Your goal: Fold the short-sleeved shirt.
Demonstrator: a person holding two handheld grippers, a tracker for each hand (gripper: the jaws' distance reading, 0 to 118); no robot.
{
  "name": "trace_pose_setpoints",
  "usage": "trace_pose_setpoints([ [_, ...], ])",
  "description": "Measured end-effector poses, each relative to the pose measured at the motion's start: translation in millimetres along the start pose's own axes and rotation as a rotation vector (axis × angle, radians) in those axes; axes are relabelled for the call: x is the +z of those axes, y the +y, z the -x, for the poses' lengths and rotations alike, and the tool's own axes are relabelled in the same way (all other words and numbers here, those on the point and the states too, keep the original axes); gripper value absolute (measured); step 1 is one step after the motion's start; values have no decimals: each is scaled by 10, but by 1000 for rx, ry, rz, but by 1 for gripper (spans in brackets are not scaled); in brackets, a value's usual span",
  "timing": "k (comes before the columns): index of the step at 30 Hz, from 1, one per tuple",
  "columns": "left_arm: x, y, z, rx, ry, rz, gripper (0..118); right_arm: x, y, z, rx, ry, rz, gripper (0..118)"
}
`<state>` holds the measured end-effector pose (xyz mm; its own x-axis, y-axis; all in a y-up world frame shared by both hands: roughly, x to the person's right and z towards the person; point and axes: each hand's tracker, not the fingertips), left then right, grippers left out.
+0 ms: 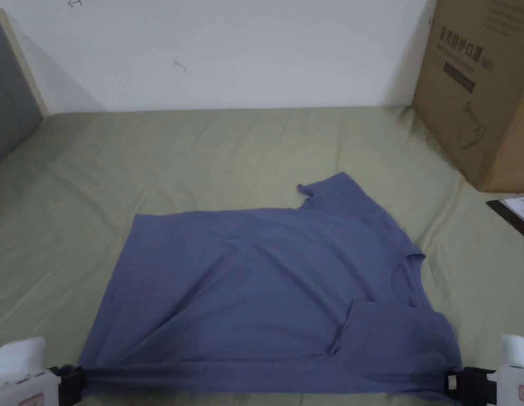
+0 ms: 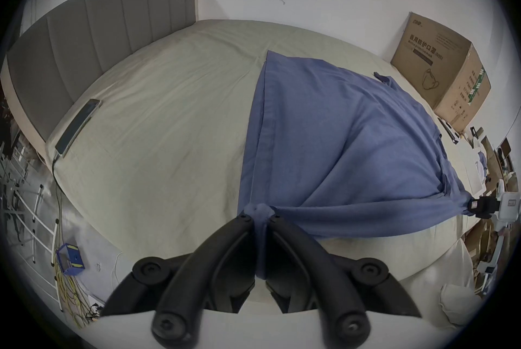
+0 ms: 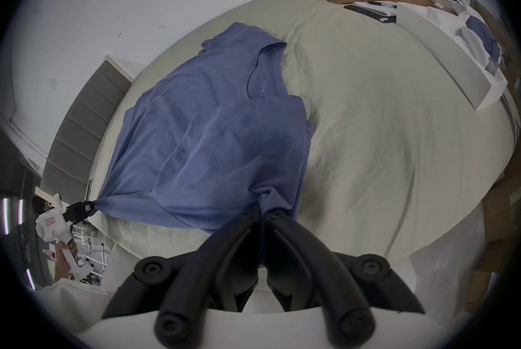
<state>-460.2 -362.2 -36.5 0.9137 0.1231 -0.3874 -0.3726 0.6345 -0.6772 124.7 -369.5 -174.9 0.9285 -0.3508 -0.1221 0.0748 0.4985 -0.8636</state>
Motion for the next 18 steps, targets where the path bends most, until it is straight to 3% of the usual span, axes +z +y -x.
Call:
trace_pose_setpoints([
  [1, 7, -1, 6, -12, -4, 1, 19, -11, 2, 31, 21, -20, 4, 12],
  [3, 34, 12, -19, -20, 12, 15, 86, 18, -23, 87, 78, -75, -22, 60],
  [4, 66, 4, -9, -20, 14, 16, 107, 43, -43, 110, 97, -81, -27, 86],
  [5, 148, -19, -15, -13, 13, -14, 112, 80, -69, 129, 104, -71, -32, 106],
  [6, 245, -30, -26, -12, 4, -75, 112, 119, -87, 138, 115, -57, -43, 109],
  [9, 470, -46, -12, -39, 8, -96, 112, 260, -122, 211, 136, -55, -57, 101],
  [10, 560, -57, -25, -41, 5, -99, 112, 316, -135, 246, 153, -57, -60, 92],
  [12, 694, -116, 18, -26, -32, -105, 103, 446, -186, 329, 201, -35, -93, 45],
  [13, 733, -163, 34, -16, -38, -108, 103, 490, -211, 368, 210, -30, -99, 45],
  [14, 784, -209, -9, -8, -37, -110, 98, 500, -247, 403, 216, -14, -106, 37],
  [15, 776, -265, -15, -13, -27, -100, 77, 499, -279, 426, 209, -12, -102, 16],
  [16, 751, -331, -19, -16, 15, -89, 47, 499, -308, 442, 200, -2, -96, 9],
  [17, 694, -407, -4, -22, 48, -73, 10, 509, -352, 493, 186, 16, -88, 5],
  [18, 658, -466, 20, -16, 61, -52, 4, 515, -398, 512, 177, 15, -93, 0],
])
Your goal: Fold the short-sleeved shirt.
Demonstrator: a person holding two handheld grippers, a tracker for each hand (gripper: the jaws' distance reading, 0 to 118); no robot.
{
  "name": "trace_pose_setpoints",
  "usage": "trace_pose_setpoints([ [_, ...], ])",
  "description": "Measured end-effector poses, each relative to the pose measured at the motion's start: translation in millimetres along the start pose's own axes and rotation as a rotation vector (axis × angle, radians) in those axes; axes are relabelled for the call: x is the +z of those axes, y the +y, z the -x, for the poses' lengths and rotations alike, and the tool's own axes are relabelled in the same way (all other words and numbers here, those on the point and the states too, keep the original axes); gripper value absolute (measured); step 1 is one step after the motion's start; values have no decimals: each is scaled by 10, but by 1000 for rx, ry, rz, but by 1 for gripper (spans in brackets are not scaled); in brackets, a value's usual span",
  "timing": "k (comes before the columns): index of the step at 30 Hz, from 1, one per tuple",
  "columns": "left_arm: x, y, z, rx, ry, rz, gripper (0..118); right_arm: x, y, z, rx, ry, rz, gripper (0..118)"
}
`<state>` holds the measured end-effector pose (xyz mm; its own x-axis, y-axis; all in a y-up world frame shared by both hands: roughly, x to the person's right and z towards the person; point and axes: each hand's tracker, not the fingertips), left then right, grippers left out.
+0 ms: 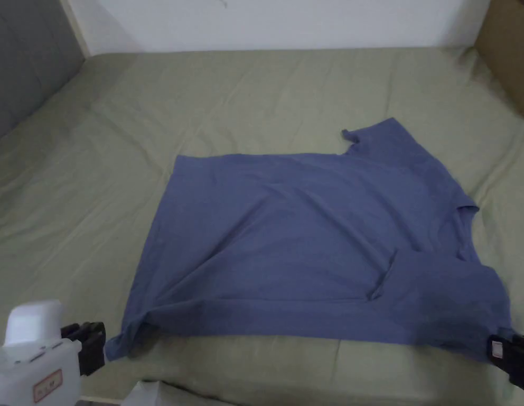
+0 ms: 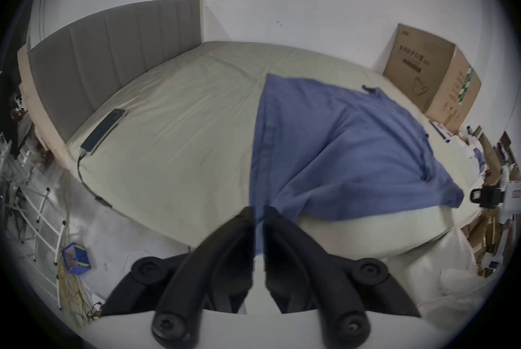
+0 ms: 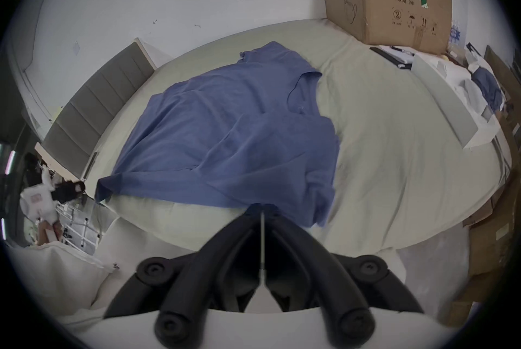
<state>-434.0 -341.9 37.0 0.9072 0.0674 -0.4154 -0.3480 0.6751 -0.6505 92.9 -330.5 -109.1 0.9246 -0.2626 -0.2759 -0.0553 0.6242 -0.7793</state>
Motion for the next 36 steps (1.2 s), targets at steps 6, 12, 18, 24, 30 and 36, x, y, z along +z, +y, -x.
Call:
trace_pose_setpoints([
  [6, -12, -134, 42, 43, 12, -9, 0, 11, -94, 82, 6, -15, 23, 0],
  [12, -47, -32, -88, -19, -52, -43, 44, 7, -98, 21, -46, -10, 37, 0],
  [18, -295, -67, -310, -136, -21, -4, 107, -83, -136, -29, -64, -19, 83, 0],
  [24, -438, -89, -359, -90, 29, 50, 13, -180, -121, -212, -93, -45, 99, 0],
  [30, -365, 49, -260, -22, -15, 42, 3, -293, -43, -321, -26, -106, 142, 71],
  [36, -271, 128, -320, -13, -35, 39, 3, -424, 138, -499, -53, -112, 103, 96],
])
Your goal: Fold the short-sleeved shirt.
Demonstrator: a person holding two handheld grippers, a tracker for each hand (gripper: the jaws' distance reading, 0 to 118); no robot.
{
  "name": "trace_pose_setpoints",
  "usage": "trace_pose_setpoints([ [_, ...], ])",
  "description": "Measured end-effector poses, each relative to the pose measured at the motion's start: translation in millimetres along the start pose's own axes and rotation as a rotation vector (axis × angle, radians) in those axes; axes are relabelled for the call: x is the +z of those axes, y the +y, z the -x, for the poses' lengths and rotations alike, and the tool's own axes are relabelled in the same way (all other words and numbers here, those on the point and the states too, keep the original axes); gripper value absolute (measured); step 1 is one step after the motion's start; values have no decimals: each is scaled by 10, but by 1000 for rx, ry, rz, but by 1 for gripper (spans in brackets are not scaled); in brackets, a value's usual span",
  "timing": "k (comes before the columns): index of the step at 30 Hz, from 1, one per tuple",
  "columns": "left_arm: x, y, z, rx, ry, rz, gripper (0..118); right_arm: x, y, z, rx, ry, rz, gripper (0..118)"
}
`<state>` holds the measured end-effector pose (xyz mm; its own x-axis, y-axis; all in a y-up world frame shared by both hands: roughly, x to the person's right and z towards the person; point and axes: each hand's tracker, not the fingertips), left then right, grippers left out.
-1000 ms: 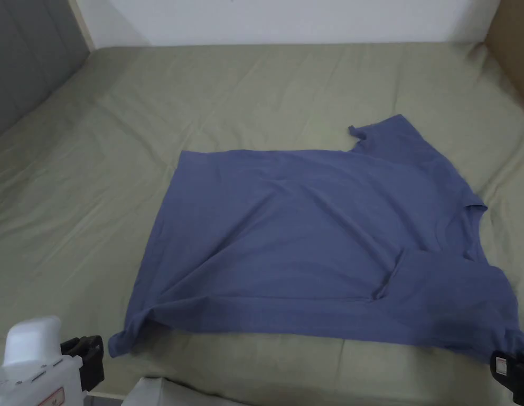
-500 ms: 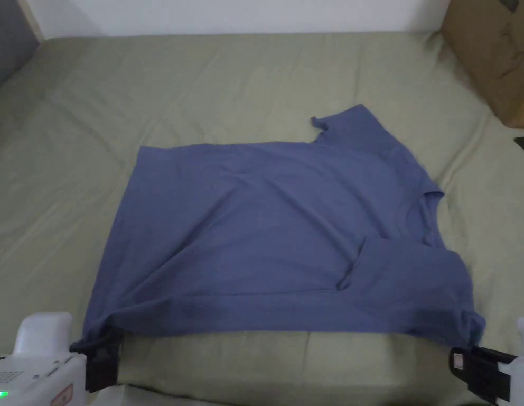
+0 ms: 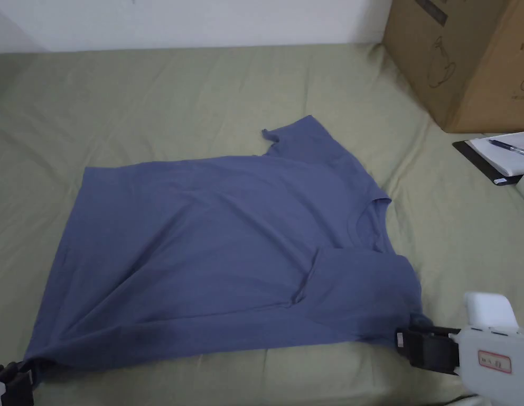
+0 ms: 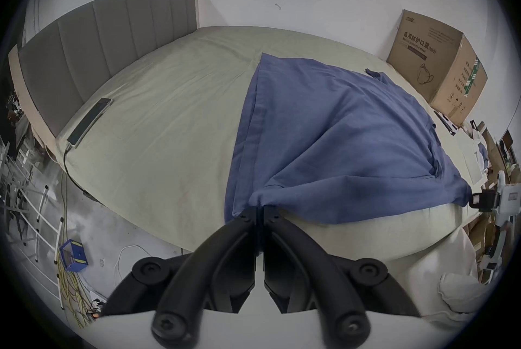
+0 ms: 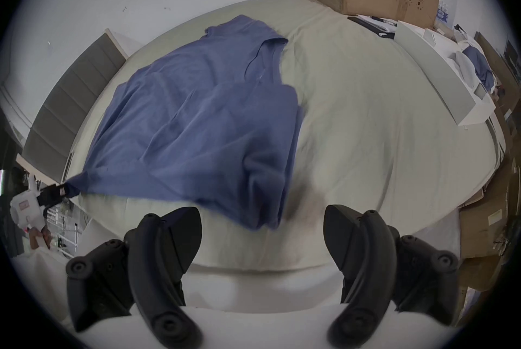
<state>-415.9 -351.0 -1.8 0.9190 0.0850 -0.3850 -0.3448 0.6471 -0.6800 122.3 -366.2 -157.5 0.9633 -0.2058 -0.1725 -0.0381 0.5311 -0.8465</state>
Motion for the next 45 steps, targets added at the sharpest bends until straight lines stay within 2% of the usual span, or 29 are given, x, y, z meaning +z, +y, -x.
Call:
trace_pose_setpoints([
  [4, 6, 21, -52, -19, 7, 7, 3, -115, 104, -62, -21, 25, 3, 95],
  [5, 9, 26, -58, -21, 5, 11, 3, -143, 118, -52, -17, 29, 22, 89],
  [6, 14, 28, -67, -24, 1, 14, 3, -165, 113, -44, 2, 43, 31, 77],
  [7, 20, 26, -77, -26, 1, 12, 3, -175, 94, -37, 16, 46, 27, 55],
  [8, 18, 40, -69, -31, 2, 10, 3, -195, 84, -24, 28, 49, 26, 14],
  [9, 20, 43, -76, -35, 5, 8, 3, -214, 75, -13, 23, 48, 25, 4],
  [11, 26, 51, -79, -31, 9, 10, 3, -202, 47, 3, -11, 83, 36, 3],
  [14, 41, 72, -47, -20, 5, 11, 3, -139, 22, 45, 28, 60, 8, 2],
  [21, 24, 375, 45, 6, -7, -13, 3, 98, 348, 67, 24, 66, -82, 2],
  [25, -124, 787, -37, -71, 14, -74, 3, 38, 733, 141, 69, 39, -112, 2],
  [28, -380, 1170, -103, -76, 19, -71, 3, -151, 1064, 147, 74, 26, -127, 2],
  [32, -822, 1609, -197, -127, 31, -54, 3, -505, 1453, 101, -3, 1, -110, 2],
  [37, -1405, 1798, -300, -153, 63, 50, 3, -964, 1614, 129, -17, -53, -42, 2],
  [39, -1552, 1774, -326, -155, 70, 70, 6, -1110, 1609, 111, 19, -73, -35, 6],
  [40, -1601, 1758, -338, -158, 64, 75, 17, -1149, 1603, 115, 27, -92, -25, 19],
  [42, -1627, 1759, -335, -147, 63, 95, 76, -1194, 1597, 95, 18, -106, -5, 72],
  [43, -1612, 1756, -326, -132, 48, 108, 98, -1201, 1571, 61, 8, -96, 2, 92],
  [44, -1525, 1730, -304, -102, 21, 97, 107, -1161, 1549, 44, -4, -91, 3, 96],
  [45, -1423, 1717, -276, -84, -19, 67, 107, -1082, 1515, 34, -15, -78, -21, 93],
])
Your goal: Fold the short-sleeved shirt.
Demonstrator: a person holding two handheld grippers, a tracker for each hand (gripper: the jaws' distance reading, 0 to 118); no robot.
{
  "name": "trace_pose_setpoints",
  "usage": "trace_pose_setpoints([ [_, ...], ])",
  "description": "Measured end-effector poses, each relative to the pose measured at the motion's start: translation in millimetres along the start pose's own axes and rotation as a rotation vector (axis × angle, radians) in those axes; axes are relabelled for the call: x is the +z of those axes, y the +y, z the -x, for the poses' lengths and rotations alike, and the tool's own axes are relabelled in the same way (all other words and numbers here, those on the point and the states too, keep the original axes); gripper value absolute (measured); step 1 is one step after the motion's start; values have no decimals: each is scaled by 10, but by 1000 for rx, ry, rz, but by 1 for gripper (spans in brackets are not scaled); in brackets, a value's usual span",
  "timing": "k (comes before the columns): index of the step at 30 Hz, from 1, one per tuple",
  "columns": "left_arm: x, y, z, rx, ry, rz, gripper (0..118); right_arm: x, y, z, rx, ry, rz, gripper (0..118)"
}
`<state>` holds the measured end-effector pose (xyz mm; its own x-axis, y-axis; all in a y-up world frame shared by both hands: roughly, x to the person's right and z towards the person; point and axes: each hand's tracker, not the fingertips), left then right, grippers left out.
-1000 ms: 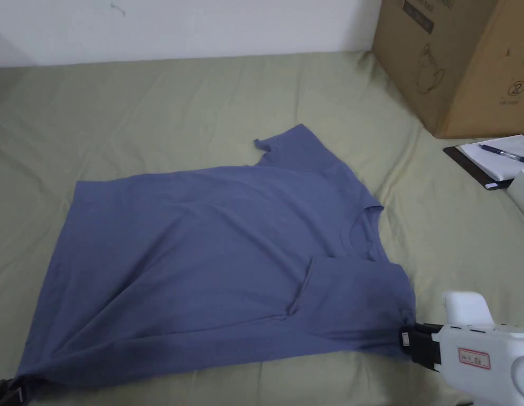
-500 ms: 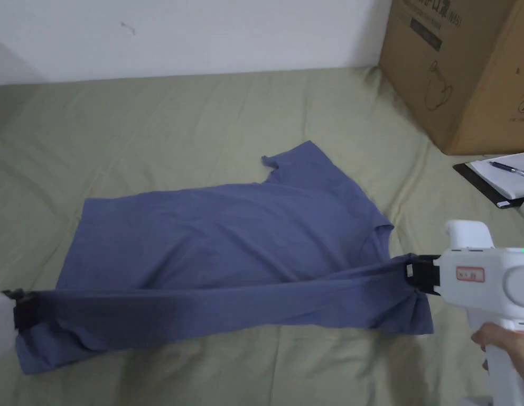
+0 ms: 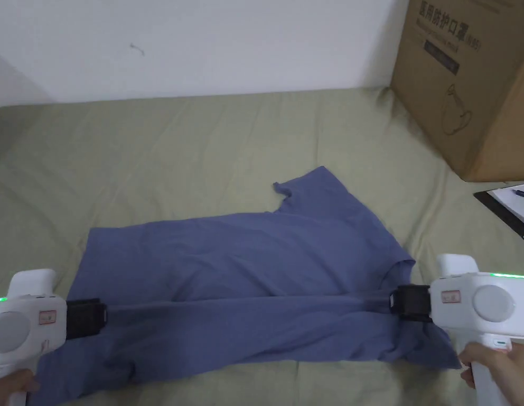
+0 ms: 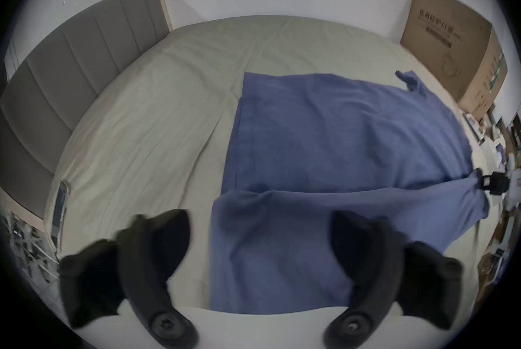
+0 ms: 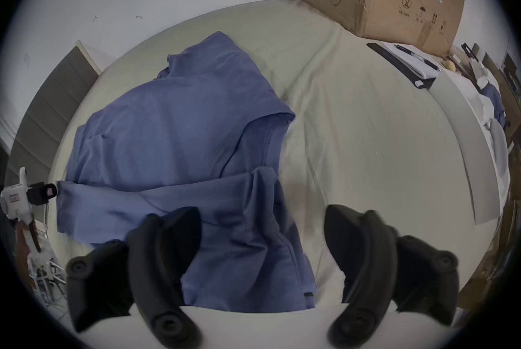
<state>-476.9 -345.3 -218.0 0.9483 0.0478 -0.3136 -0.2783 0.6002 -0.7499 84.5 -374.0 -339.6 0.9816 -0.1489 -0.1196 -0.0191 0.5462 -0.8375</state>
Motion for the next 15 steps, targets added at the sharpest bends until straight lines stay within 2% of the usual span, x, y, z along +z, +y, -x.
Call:
trace_pose_setpoints([
  [2, 215, -39, 44, 21, -29, -41, 107, 176, -43, -24, 13, 10, -24, 91],
  [5, 534, -156, 115, 38, -31, -50, 105, 499, -149, -9, 76, 22, -97, 80],
  [6, 640, -223, 124, 43, -32, -56, 100, 602, -200, 15, 91, 25, -109, 66],
  [7, 737, -290, 137, 57, -31, -59, 93, 692, -265, 32, 90, 22, -114, 53],
  [9, 896, -501, 151, 70, -48, -70, 54, 815, -404, 63, 80, 30, -132, 23],
  [10, 941, -600, 140, 75, -47, -70, 28, 855, -468, 90, 65, 31, -126, 8],
  [11, 955, -709, 146, 81, -39, -60, 0, 886, -539, 110, 54, 35, -119, 0],
  [15, 961, -1040, 150, 87, -44, -1, 0, 938, -789, 244, 62, 60, -100, 0],
])
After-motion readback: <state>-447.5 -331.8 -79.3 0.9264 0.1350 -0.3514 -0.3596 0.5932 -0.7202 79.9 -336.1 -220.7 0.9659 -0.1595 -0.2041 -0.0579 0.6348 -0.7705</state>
